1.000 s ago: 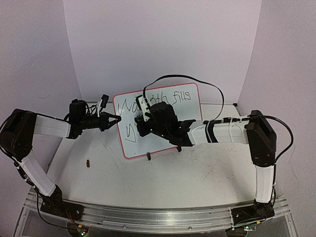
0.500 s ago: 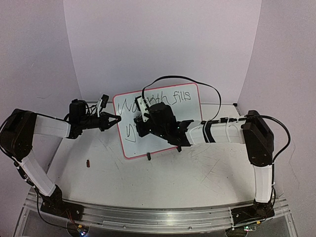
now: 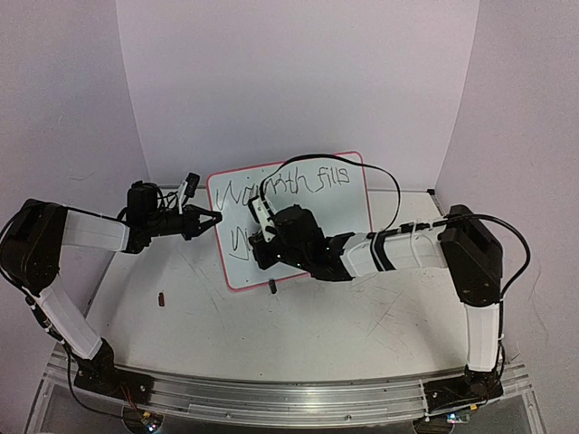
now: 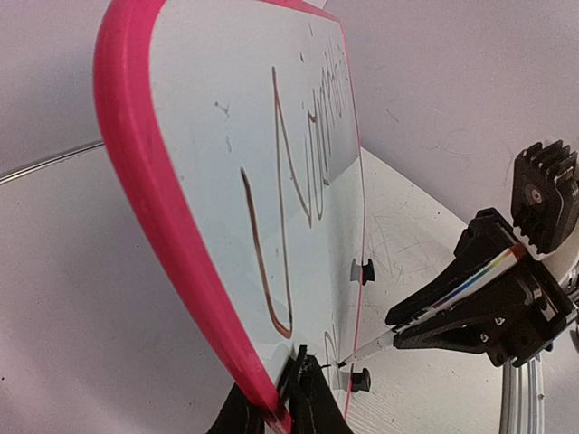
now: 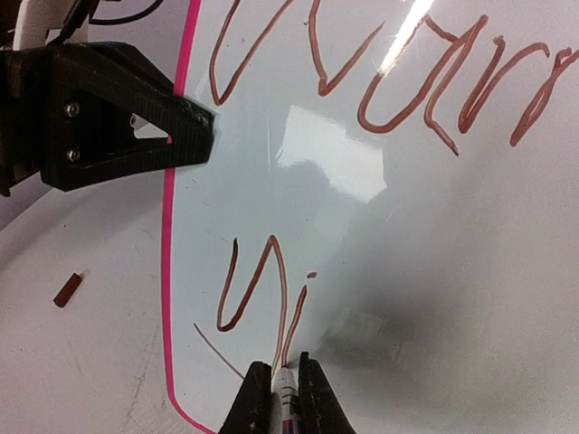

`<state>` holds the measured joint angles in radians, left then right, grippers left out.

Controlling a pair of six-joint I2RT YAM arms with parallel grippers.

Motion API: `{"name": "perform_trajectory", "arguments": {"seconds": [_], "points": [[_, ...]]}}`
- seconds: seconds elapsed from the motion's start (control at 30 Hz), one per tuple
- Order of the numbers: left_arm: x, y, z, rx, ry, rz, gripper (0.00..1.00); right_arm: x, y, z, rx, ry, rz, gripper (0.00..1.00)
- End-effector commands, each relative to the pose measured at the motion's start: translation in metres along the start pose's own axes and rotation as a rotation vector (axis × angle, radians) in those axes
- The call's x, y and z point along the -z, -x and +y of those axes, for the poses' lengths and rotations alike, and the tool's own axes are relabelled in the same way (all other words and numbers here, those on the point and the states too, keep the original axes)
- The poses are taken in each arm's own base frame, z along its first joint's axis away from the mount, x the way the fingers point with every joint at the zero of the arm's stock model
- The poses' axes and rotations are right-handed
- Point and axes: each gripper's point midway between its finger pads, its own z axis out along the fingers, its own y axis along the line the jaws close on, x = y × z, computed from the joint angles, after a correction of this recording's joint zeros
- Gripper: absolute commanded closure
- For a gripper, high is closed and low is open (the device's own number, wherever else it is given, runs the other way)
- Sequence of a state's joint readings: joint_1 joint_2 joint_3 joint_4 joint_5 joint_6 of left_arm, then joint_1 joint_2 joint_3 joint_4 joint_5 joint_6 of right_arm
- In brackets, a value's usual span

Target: Write a sentence on the whiteboard

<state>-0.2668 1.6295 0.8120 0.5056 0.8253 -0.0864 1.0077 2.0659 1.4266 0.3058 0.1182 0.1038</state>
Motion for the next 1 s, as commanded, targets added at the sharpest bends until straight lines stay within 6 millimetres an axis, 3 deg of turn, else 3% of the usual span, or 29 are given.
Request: {"name": "perform_trajectory", "arguments": {"seconds": [0.0,0.23,0.57,0.77,0.97], "points": [[-0.001,-0.016,0.031,-0.094,0.16,0.055,1.0,0.013,0.034,-0.038,-0.031,-0.155,-0.079,1.0],[-0.001,-0.016,0.031,-0.094,0.159,0.056,1.0,0.018,0.06,-0.054,-0.017,-0.219,-0.139,1.0],[-0.001,-0.016,0.031,-0.097,0.163,0.055,1.0,0.003,0.08,-0.032,-0.016,-0.123,-0.179,1.0],[-0.001,-0.016,0.031,-0.097,0.163,0.056,1.0,-0.006,0.056,-0.009,-0.026,-0.065,-0.121,1.0],[-0.001,-0.016,0.03,-0.097,0.161,0.057,1.0,-0.004,0.035,-0.009,-0.054,-0.059,-0.079,1.0]]}}
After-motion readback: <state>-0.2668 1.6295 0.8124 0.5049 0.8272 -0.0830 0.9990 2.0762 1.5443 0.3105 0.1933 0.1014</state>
